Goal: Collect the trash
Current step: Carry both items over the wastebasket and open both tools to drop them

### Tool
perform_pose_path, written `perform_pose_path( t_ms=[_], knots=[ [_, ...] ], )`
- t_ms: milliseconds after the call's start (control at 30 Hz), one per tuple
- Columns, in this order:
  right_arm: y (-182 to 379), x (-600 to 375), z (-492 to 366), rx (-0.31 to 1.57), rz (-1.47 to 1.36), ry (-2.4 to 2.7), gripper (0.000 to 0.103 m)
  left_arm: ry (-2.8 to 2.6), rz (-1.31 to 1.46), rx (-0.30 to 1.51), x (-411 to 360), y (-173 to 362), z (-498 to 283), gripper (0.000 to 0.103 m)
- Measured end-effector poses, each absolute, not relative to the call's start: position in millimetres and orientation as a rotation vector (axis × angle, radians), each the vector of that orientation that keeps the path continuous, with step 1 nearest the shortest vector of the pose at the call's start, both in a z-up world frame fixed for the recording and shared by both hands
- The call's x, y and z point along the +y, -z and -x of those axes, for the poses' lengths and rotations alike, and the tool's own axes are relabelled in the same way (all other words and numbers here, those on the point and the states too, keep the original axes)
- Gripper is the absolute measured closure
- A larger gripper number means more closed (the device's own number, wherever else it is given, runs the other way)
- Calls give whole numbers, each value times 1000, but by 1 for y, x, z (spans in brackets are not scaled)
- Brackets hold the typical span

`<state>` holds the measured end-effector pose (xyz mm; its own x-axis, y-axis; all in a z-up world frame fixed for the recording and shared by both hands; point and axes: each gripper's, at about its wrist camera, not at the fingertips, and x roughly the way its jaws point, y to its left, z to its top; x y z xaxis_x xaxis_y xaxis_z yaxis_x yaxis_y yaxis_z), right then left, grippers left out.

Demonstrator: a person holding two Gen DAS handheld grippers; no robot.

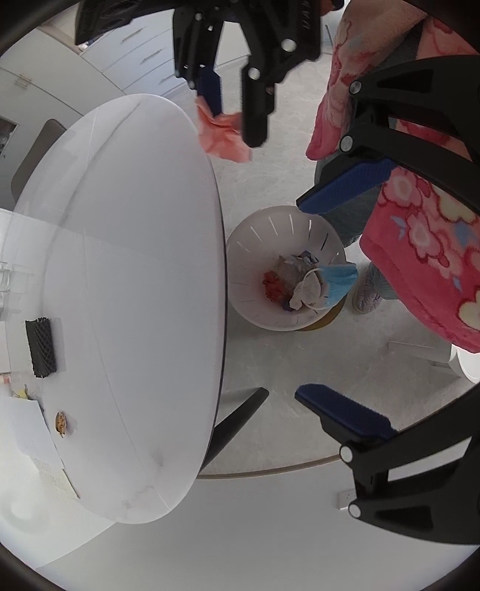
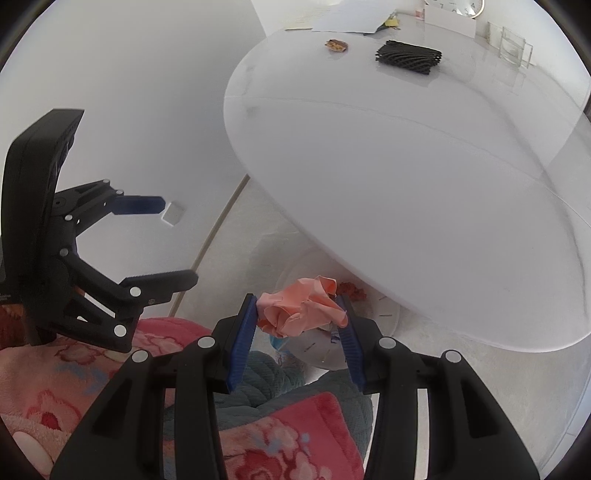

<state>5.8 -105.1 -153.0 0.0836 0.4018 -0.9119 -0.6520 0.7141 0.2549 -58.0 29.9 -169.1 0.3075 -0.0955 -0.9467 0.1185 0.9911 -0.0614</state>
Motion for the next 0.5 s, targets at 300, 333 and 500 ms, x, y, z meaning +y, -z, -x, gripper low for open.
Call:
perform_pose_path(
  t_ms=[300,333,500],
  knots=[
    [171,-103,-2,1301,256,-786,39,127,-20,1229,29,164,58,14],
    [170,-103,-5,1296,257,-771,29,125,-19,1226,29,164,58,14],
    [152,-116,-15,1229,244,-690,11,118,-9,1213,31,159,56,14]
  ],
)
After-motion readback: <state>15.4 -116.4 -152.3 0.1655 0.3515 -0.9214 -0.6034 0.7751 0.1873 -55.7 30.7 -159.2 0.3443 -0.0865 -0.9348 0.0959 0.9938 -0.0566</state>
